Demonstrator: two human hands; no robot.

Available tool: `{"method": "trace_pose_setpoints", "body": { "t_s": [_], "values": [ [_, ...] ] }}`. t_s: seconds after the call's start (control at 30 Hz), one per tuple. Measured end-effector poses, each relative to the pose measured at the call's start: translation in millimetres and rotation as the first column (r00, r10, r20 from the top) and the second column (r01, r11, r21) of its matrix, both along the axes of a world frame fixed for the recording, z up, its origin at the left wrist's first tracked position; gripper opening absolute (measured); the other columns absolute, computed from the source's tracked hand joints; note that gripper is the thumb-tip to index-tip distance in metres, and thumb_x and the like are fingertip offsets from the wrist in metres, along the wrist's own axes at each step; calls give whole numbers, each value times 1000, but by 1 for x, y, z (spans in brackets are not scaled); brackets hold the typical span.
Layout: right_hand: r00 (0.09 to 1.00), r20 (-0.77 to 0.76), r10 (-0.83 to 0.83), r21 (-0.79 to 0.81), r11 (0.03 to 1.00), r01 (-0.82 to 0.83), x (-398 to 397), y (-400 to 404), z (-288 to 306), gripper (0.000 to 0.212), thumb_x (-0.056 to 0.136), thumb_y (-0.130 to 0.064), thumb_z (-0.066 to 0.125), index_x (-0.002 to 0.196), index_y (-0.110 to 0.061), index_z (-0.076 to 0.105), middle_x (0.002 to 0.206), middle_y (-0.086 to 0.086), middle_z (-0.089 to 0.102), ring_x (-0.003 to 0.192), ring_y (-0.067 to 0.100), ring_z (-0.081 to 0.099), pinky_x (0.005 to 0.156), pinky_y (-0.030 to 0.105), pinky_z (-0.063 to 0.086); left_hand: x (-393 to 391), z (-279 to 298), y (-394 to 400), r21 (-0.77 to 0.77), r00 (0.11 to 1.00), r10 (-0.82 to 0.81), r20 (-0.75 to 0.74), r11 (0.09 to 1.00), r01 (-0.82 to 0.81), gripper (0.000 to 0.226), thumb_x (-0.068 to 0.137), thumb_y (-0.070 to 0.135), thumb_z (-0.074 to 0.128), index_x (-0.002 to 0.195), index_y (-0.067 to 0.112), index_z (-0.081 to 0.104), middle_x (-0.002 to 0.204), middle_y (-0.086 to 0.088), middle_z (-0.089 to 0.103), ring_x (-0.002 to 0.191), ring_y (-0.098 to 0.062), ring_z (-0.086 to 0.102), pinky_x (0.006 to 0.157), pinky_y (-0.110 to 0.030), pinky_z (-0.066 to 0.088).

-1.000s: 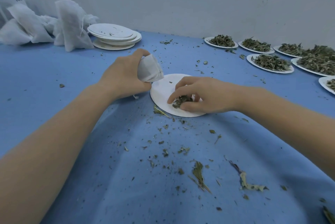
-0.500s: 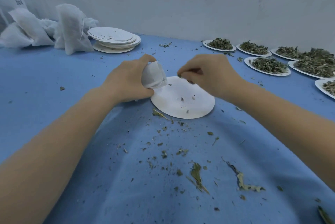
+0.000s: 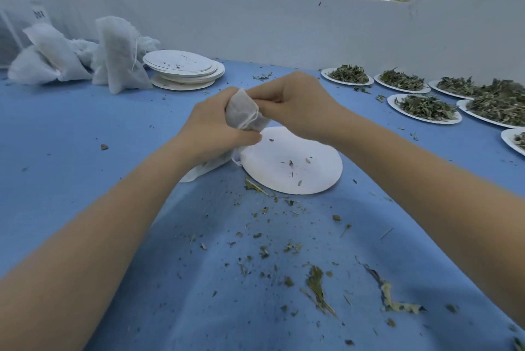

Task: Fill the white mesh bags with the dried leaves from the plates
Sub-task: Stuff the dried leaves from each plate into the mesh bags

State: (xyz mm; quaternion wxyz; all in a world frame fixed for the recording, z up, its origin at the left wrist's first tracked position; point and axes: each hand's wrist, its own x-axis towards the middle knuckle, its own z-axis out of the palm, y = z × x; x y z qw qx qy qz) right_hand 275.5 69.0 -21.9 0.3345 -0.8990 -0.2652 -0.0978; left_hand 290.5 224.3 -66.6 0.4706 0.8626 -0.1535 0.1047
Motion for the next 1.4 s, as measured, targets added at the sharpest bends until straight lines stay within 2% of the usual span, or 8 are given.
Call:
{"method": "trace_pose_setpoints", "body": {
  "t_s": [0.13, 0.3, 0.53, 0.77, 0.93, 1.07, 1.23, 1.4],
  "values": [
    [996, -71, 59, -12, 998, -60, -2, -5, 15, 40, 89, -5, 49, 99, -38, 69, 91, -21, 70, 94, 6, 65, 87, 27, 51, 0, 3, 3, -46, 1000, -1, 2, 999, 1, 38, 50, 35, 72, 84, 40, 55, 78, 23, 59, 67, 12, 51, 58, -8, 41],
    [999, -43, -18, -10, 1000, 18, -3, -2, 14, 17, 80, -11, 67, 83, -26, 73, 70, -16, 66, 68, -6, 61, 59, 3, 43, -4, 3, 2, -20, 999, -30, 26, 999, 31, 32, 54, 30, 77, 72, 46, 56, 70, 24, 58, 63, 8, 49, 52, -8, 37],
    [1000, 19, -24, -206, 978, 27, -1, 12, 7, 41, 76, -2, 55, 55, -37, 55, 64, -2, 52, 66, 15, 49, 54, 19, 40, -11, 1, -20, -27, 991, 15, 133, 1000, -12, 16, 55, 34, 63, 62, 32, 48, 56, 26, 52, 55, 9, 46, 49, -8, 31],
    [981, -169, 94, -146, 982, -119, -4, -10, 8, 25, 93, -13, 53, 113, -20, 65, 101, -5, 70, 88, 4, 61, 73, 12, 43, -3, 0, 3, 145, 992, 16, 129, 989, -35, 61, 57, 30, 82, 106, 41, 48, 88, 22, 58, 80, 6, 54, 60, -3, 38],
    [962, -221, 161, 153, 980, -129, -14, -26, -6, 25, 83, -6, 66, 97, -26, 70, 97, -11, 72, 91, -3, 66, 85, 17, 52, -10, -6, 12, 299, 991, 57, 125, 950, -92, 55, 62, 20, 74, 110, 34, 50, 93, 10, 58, 86, -16, 52, 70, -29, 42],
    [986, -110, -129, 191, 970, 148, -21, -41, -22, 15, 83, -21, 65, 93, -30, 71, 93, -21, 69, 91, -8, 61, 69, 0, 40, -22, -1, 15, 370, 982, 118, 150, 914, -167, 49, 66, 20, 69, 111, 28, 51, 90, 6, 56, 84, -18, 48, 67, -30, 38],
    [873, -293, -390, -395, 881, 261, -30, -54, -42, 111, 55, -78, 66, 143, -23, 27, 146, 1, 31, 136, 24, 27, 108, 43, 29, -40, -1, 16, 432, 968, 218, 128, 866, -252, 46, 71, 20, 67, 113, 24, 49, 94, 3, 53, 87, -21, 47, 66, -31, 37],
    [829, -360, -429, -441, 861, 255, -32, -57, -53, 147, 28, -89, 61, 148, -31, 0, 151, 5, 22, 138, 31, 21, 108, 48, 24, -50, -4, 11, 386, 957, 282, 67, 877, -286, 42, 73, 23, 66, 111, 19, 48, 96, 1, 53, 90, -22, 48, 71, -34, 43]
  ]
}}
